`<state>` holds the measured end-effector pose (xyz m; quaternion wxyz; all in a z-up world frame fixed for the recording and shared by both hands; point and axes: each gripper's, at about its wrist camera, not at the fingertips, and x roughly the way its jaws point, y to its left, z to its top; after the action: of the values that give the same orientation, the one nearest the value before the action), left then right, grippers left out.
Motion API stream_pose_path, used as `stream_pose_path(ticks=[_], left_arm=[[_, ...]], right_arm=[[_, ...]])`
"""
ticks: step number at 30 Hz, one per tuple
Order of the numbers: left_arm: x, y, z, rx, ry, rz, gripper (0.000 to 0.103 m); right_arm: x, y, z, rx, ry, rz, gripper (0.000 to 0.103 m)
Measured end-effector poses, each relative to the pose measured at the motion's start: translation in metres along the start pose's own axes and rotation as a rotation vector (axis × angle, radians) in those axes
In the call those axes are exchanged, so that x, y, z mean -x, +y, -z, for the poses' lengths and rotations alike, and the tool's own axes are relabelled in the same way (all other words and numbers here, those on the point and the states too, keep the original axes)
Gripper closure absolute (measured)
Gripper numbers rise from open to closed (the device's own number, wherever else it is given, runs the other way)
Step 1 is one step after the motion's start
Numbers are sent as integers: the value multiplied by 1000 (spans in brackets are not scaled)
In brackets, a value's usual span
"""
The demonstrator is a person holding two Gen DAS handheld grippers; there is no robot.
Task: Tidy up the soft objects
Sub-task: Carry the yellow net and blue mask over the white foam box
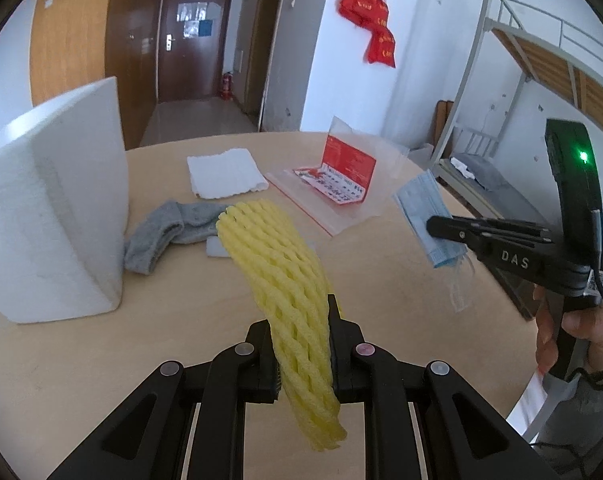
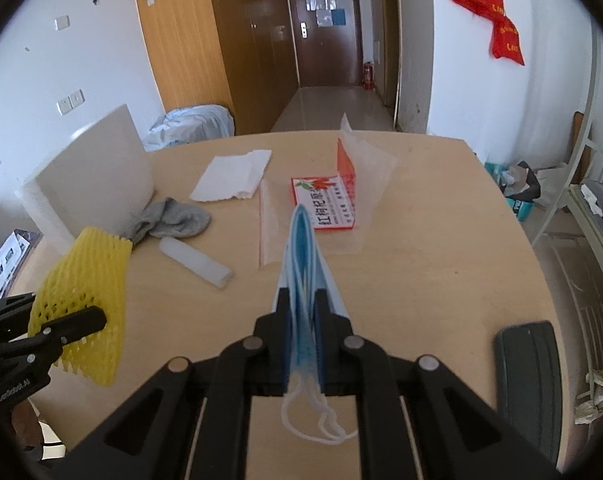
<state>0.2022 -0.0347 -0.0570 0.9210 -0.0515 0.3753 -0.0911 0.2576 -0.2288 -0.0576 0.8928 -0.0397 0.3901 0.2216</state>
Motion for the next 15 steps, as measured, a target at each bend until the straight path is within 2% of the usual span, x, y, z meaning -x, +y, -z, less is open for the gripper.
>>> stream_pose_path(ticks=[15], left_arm=[[44, -3, 12, -4, -72, -40, 85]], right_arm=[[40, 34, 13, 33, -81, -41, 90]])
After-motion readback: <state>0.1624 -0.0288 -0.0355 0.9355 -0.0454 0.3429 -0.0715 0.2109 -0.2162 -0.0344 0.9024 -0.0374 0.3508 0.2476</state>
